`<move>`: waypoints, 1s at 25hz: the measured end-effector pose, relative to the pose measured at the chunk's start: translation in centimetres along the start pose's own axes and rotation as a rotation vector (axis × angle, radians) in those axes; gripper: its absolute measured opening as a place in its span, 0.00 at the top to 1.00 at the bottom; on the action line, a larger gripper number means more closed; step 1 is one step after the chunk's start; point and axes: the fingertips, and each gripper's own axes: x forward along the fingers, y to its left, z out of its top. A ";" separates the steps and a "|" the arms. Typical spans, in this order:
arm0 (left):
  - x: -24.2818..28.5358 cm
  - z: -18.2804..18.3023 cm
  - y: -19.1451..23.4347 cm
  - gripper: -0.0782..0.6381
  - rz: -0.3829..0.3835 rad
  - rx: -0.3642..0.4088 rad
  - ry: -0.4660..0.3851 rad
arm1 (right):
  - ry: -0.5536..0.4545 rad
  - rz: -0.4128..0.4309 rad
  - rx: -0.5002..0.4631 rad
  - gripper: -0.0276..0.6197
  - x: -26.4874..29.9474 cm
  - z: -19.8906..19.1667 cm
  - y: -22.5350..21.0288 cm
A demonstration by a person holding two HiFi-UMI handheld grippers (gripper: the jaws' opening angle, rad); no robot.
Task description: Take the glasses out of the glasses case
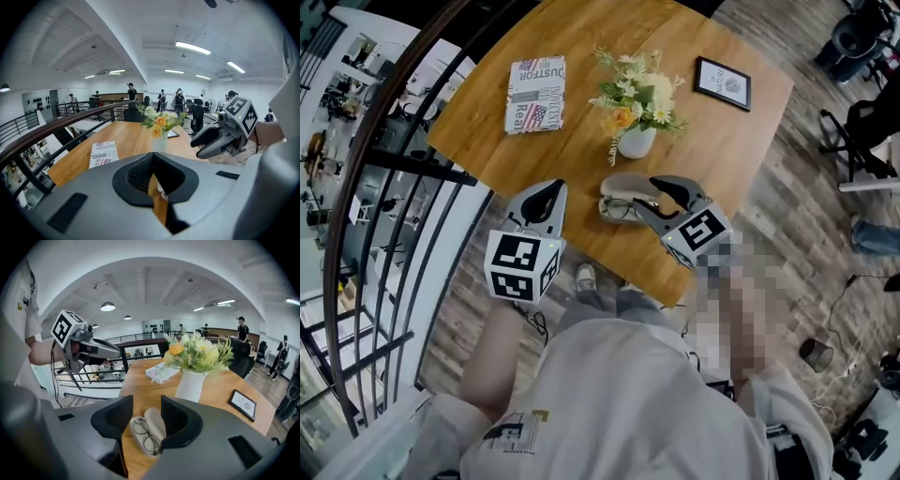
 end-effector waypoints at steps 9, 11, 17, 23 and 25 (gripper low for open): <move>4.4 -6.8 0.6 0.87 -0.014 -0.047 0.140 | 0.151 0.149 0.022 0.64 7.5 -6.6 0.0; 5.0 -8.1 0.5 0.87 -0.021 -0.051 0.165 | 0.184 0.155 0.011 0.64 8.6 -7.9 -0.4; 5.3 -11.2 0.8 0.87 -0.037 -0.071 0.222 | 0.300 0.188 -0.040 0.64 11.5 -11.8 -0.2; 5.3 -13.3 1.0 0.87 -0.047 -0.085 0.257 | 0.378 0.223 -0.082 0.63 13.1 -14.9 1.2; 5.1 -13.8 1.0 0.87 -0.048 -0.086 0.265 | 0.401 0.234 -0.127 0.61 13.3 -15.1 1.8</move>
